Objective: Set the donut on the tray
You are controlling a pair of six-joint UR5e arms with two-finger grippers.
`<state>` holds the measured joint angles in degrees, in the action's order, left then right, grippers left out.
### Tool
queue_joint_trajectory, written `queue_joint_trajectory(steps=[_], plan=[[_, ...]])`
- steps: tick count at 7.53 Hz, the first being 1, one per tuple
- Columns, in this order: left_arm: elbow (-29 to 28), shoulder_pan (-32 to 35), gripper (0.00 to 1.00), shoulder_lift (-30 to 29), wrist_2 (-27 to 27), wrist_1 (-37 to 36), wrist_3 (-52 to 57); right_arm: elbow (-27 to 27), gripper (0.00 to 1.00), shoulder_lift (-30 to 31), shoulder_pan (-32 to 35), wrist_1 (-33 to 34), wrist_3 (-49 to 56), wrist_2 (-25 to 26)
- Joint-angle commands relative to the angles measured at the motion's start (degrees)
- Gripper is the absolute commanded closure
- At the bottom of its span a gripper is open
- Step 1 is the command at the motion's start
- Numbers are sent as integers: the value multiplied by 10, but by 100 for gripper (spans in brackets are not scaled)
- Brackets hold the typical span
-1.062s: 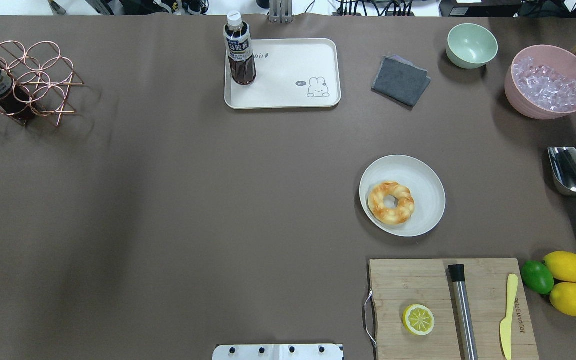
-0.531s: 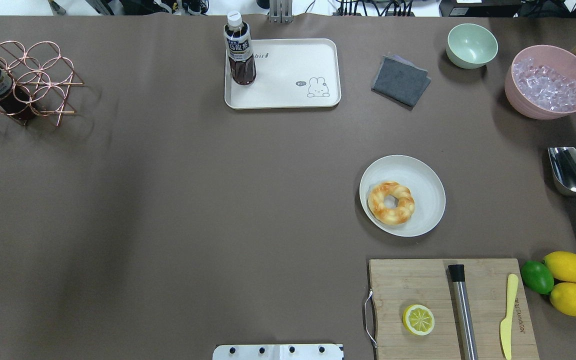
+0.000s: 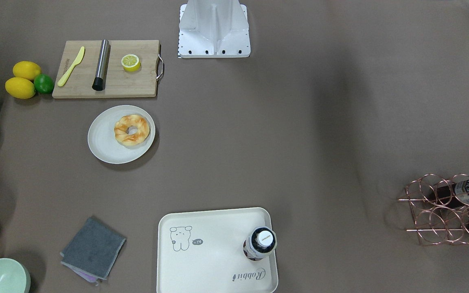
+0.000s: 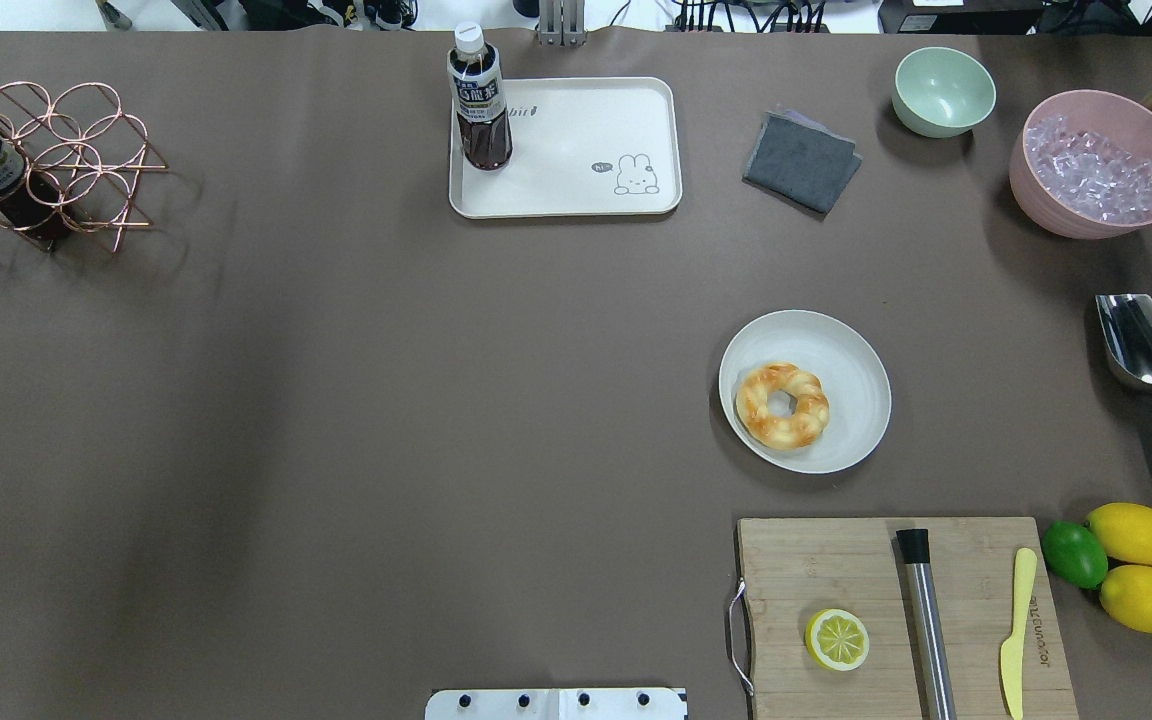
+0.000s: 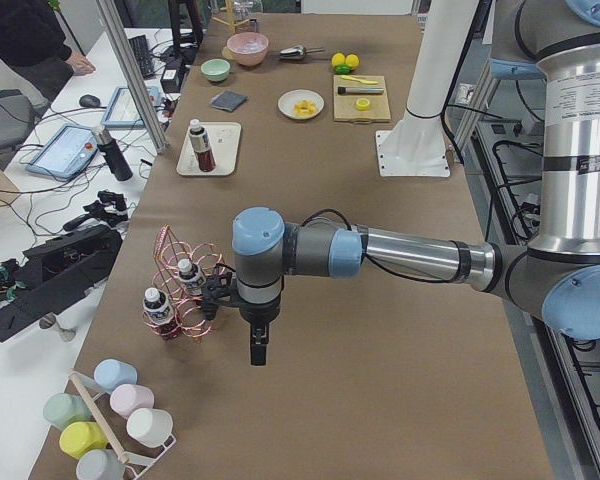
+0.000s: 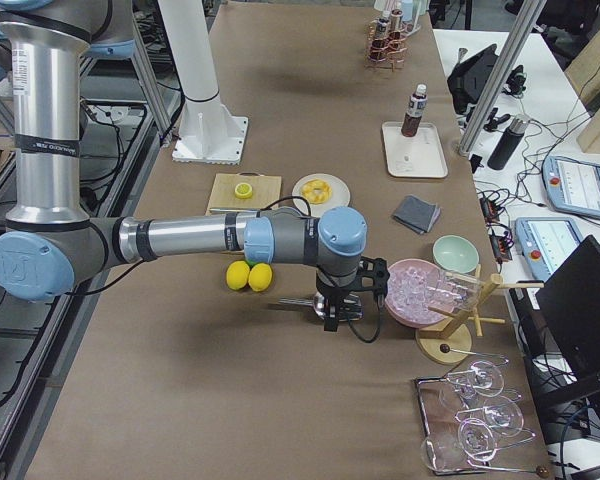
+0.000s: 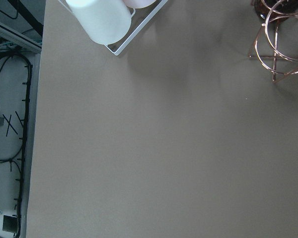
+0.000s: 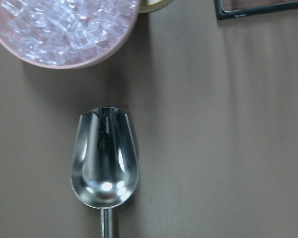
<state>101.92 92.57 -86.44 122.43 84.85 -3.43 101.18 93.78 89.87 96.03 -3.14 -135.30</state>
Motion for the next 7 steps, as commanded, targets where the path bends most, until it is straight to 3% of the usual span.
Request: queue_joint_trajectory(steps=[1, 3, 7], plan=[[0, 1, 2, 1, 0, 0, 0, 79, 0, -5, -90, -3, -145, -2], [-2, 0, 2, 0, -1, 0, 0, 100, 0, -10, -162, -83, -183, -1], [-5, 0, 2, 3, -2, 0, 0, 95, 0, -34, -308, -239, -481, 7]])
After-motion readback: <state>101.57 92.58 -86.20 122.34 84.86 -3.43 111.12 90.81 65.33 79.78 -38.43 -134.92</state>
